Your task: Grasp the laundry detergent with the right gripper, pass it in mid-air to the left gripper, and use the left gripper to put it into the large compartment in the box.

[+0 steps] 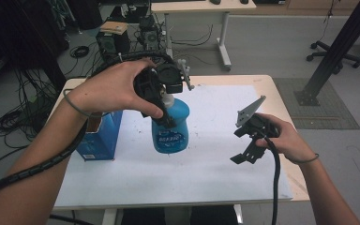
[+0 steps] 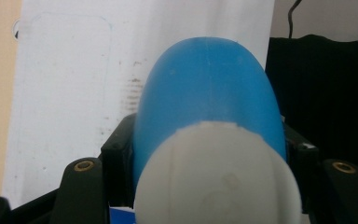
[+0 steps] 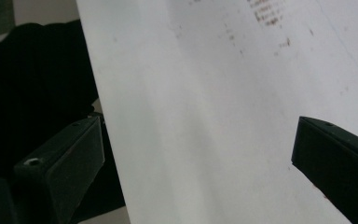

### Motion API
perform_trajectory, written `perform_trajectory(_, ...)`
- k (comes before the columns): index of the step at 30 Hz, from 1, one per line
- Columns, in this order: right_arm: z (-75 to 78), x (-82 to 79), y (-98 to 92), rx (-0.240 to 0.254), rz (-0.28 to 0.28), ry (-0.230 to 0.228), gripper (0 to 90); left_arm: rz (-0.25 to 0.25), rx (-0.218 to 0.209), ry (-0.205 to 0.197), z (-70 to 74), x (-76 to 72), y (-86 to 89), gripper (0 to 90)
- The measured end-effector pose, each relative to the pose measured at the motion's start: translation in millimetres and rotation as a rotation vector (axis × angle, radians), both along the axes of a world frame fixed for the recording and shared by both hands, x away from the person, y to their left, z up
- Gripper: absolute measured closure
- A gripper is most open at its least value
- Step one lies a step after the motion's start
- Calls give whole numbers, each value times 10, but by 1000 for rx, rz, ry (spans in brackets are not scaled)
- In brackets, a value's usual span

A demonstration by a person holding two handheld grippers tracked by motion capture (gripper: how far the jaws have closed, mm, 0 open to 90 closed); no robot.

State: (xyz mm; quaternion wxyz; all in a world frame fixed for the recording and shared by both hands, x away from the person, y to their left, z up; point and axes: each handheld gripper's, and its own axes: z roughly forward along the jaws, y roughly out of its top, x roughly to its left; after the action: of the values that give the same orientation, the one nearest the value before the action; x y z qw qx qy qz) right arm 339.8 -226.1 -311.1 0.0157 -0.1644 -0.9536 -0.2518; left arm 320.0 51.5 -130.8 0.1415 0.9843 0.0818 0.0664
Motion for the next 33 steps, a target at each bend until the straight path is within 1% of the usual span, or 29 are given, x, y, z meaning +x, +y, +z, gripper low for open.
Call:
perform_trajectory(1,0,0,0,0,0,0,26,0,0,0,0,0,0,379)
perform_trajectory(2,-42,10,-26,-8,-13,7,27,6,-1,3,6,5,2,379)
perform_trajectory(3,-52,13,-32,-9,-16,9,27,30,-19,10,32,23,17,379)
perform_trajectory(5,-78,17,-48,-13,-24,12,27,30,-19,10,32,23,17,380)
perform_trajectory(7,-78,17,-48,-13,-24,12,27,36,-24,4,53,35,25,379)
perform_trajectory(8,-87,19,-47,-17,-25,15,27,59,-32,-4,77,50,31,379)
perform_trajectory(9,-87,19,-47,-17,-25,15,27,59,-32,-4,77,50,31,380)
perform_trajectory(10,-99,23,-40,-15,-21,15,28,72,-36,-8,92,64,35,380)
perform_trajectory(11,-105,26,-36,-15,-21,16,28,105,-44,-26,155,99,59,380)
perform_trajectory(13,-129,33,-19,-16,-23,16,28,105,-44,-26,155,99,59,380)
perform_trajectory(14,-129,33,-19,-16,-23,16,28,155,-48,-28,243,138,95,380)
perform_trajectory(16,-154,39,-9,-18,-22,20,28,155,-48,-28,243,138,95,380)
perform_trajectory(17,-154,39,-9,-18,-22,20,29,201,-42,-39,339,165,134,380)
perform_trajectory(19,-169,46,-10,-13,-24,20,29,201,-42,-39,339,165,134,380)
perform_trajectory(20,-169,46,-10,-13,-24,20,29,213,-38,-41,362,172,146,380)
perform_trajectory(21,-173,47,-11,-11,-26,20,29,239,-37,-54,422,193,183,380)
perform_trajectory(22,-173,47,-11,-11,-26,20,29,239,-37,-54,422,193,183,380)
perform_trajectory(23,-181,52,-13,-8,-28,17,28,249,-42,-61,452,203,207,380)
perform_trajectory(24,-184,52,-15,-9,-30,17,28,300,-57,-74,533,237,288,380)
perform_trajectory(26,-194,60,-21,-8,-35,19,28,300,-57,-74,533,237,288,380)
perform_trajectory(27,-194,60,-21,-8,-35,19,28,343,-53,-84,580,264,345,380)
perform_trajectory(28,-194,60,-21,-8,-35,19,28,343,-53,-84,580,264,345,380)
perform_trajectory(30,-207,72,-23,-4,-37,19,28,377,-46,-87,611,284,391,380)
perform_trajectory(31,-211,73,-22,-6,-39,21,27,423,-57,-93,662,318,480,380)
perform_trajectory(33,-221,75,-20,-8,-42,25,27,423,-57,-93,662,318,480,380)
